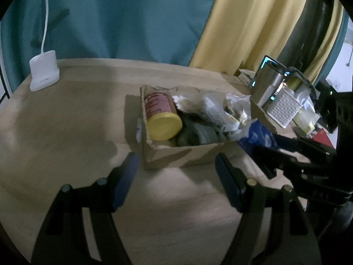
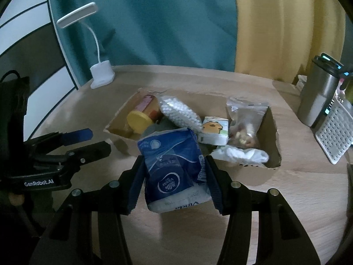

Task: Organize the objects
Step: 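Lift and carry the blue packet with the right tool over the box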

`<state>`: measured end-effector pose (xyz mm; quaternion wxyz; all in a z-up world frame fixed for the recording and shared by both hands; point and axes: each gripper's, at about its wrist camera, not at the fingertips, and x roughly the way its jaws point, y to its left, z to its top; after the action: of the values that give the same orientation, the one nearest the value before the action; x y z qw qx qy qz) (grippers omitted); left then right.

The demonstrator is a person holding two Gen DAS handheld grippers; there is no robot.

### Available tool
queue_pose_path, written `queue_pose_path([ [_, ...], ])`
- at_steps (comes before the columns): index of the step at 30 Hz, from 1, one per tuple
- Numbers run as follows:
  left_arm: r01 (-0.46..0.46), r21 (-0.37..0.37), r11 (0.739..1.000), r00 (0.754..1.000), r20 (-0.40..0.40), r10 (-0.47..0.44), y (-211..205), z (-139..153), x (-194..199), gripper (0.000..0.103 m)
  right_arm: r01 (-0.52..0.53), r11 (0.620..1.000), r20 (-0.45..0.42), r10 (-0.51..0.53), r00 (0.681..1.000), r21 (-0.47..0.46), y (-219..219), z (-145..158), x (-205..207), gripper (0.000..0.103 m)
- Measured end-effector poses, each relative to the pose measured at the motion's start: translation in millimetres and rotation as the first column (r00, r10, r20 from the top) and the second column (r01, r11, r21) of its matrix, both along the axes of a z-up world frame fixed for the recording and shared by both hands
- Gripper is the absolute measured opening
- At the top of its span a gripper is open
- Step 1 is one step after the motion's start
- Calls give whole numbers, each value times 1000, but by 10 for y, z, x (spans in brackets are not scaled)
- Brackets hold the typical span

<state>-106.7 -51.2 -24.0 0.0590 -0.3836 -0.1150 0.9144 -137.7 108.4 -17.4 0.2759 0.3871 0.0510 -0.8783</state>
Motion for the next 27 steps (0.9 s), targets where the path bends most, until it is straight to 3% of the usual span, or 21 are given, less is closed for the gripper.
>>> queue_pose_path([
  [27, 10, -23, 1000, 1000, -1, -11, 164, 109, -278, 74, 31, 999, 6, -31, 1000, -35, 203, 50, -371, 56],
])
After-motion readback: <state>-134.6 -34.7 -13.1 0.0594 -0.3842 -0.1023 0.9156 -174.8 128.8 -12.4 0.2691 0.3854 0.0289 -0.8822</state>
